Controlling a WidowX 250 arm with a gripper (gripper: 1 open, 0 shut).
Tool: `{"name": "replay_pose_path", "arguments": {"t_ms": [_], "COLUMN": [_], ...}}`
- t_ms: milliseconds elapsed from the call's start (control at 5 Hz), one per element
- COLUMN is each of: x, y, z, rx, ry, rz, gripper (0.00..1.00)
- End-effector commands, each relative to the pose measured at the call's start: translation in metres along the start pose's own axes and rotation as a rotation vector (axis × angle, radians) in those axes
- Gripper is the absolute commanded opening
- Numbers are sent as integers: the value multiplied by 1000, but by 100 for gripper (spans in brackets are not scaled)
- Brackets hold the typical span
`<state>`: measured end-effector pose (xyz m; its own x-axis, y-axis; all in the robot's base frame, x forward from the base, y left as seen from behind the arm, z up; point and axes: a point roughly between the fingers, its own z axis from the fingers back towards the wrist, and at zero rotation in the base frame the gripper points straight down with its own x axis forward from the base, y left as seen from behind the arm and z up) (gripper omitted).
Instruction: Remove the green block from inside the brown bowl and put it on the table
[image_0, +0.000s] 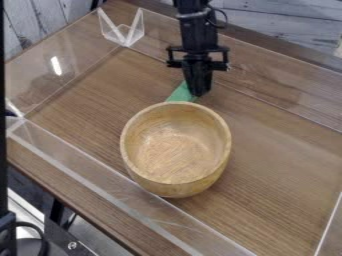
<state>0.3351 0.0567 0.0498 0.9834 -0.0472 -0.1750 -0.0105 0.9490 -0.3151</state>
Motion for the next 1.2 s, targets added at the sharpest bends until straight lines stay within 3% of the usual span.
{"name": "replay_pose_path", "arguments": {"t_ms": [0, 400, 800, 1000], "x": [5, 6, 6, 2], "y": [5, 12, 14, 24], "z": [49, 40, 40, 46], "rx": [41, 7, 32, 57], "ry": [-116, -119, -111, -117], "rz": [-10, 51, 121, 119], "gripper": [0, 0, 0, 0]}}
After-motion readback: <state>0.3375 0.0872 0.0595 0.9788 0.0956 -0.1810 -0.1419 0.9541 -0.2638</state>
